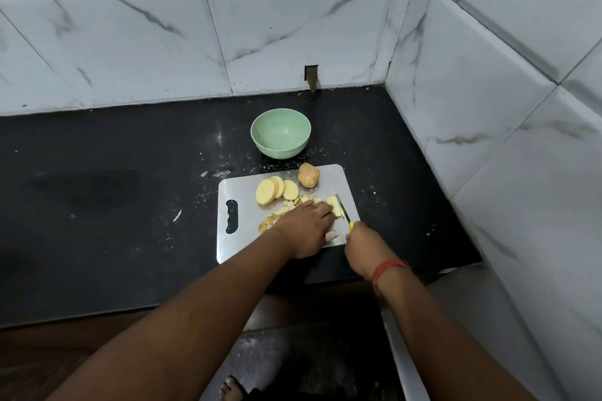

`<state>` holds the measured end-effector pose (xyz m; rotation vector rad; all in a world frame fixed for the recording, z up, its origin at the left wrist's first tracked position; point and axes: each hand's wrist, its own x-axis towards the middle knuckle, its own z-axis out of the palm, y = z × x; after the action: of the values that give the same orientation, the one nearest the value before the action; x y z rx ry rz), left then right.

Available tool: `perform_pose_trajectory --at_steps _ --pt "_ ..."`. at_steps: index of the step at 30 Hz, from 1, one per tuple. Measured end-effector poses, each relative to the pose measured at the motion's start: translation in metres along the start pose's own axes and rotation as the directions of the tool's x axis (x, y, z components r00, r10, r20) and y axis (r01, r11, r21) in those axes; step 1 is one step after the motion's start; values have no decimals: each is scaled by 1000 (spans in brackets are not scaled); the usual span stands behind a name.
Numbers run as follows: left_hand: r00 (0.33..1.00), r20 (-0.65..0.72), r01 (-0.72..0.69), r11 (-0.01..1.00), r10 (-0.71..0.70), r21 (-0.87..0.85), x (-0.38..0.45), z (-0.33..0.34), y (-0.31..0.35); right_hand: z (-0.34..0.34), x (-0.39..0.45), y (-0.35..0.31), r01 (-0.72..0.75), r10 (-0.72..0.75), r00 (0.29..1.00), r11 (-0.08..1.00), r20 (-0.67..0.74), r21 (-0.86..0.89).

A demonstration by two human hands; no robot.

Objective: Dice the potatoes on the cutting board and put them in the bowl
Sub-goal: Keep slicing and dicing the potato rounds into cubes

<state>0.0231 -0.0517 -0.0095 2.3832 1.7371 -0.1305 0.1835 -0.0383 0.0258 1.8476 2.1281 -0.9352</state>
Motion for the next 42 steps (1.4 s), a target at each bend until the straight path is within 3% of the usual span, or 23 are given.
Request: perform_pose_trajectory --at_steps 9,16,19,22,28,42 --pt "999 -23 -25 999 24 -35 2 3 -3 -11 16 -28 -44 66 991 983 120 -176" --pt "999 -48 -26 999 25 -25 4 8 -6 7 9 -6 9 -5 997 998 75 -55" --pt "999 -42 -28 999 28 -18 3 10 -6 13 2 9 40 -34 997 995 70 -92" --pt "999 -38 -32 999 31 -30 2 10 -7 24 -4 20 -9 15 993 998 113 -58" --pt "998 -46 -45 999 44 -15 3 9 -9 21 -18 32 -26 30 998 998 48 -65" --pt "986 -141 -91 995 85 -42 3 8 -14 -3 24 -9 17 -15 1000 995 20 -97"
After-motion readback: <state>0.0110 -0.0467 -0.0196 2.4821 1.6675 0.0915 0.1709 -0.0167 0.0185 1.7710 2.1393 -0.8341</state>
